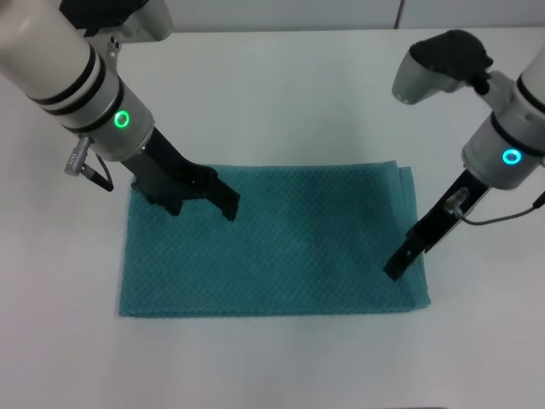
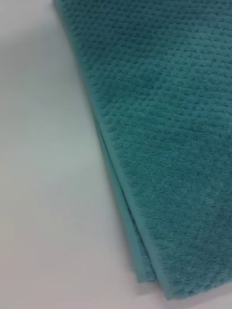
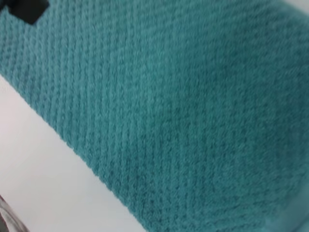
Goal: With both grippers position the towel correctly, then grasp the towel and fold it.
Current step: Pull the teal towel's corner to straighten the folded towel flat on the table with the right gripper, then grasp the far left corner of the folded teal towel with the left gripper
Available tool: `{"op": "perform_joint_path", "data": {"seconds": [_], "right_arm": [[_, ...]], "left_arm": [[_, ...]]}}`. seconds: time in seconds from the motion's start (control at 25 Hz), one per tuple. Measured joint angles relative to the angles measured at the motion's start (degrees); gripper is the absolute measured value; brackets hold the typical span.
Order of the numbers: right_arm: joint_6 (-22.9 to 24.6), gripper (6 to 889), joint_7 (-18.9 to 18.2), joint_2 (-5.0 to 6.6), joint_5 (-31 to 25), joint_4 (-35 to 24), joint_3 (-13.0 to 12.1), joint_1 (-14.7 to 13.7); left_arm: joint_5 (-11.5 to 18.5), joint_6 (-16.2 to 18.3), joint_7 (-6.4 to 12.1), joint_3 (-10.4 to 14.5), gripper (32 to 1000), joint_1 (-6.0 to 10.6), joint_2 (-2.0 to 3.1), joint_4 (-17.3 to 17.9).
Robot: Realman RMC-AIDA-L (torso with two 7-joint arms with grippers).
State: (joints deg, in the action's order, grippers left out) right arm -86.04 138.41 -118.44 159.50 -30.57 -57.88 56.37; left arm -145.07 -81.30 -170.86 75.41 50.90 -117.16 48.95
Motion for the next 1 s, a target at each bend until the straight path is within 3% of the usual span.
{"op": "perform_joint_path", "data": {"seconds": [0.52, 0.76, 1.0], "right_arm": [[-7.7, 854, 2.8, 0.15, 0.3, -15.2, 0.2, -2.5], [-8.7, 854, 3.5, 0.21, 0.4, -18.2, 0.2, -3.1], [-9.0, 854, 3.6, 0.23, 0.6, -19.1, 0.2, -3.2]], "left_arm": [[-0.8, -0.3, 0.55, -0.2, 938, -1.5, 0.35, 0.0], [-3.5, -0.1, -0.07, -0.7, 937, -1.89, 0.36, 0.0], [-9.1, 0.8, -0.53, -3.0, 937, -1.94, 0.0, 0.0]]}}
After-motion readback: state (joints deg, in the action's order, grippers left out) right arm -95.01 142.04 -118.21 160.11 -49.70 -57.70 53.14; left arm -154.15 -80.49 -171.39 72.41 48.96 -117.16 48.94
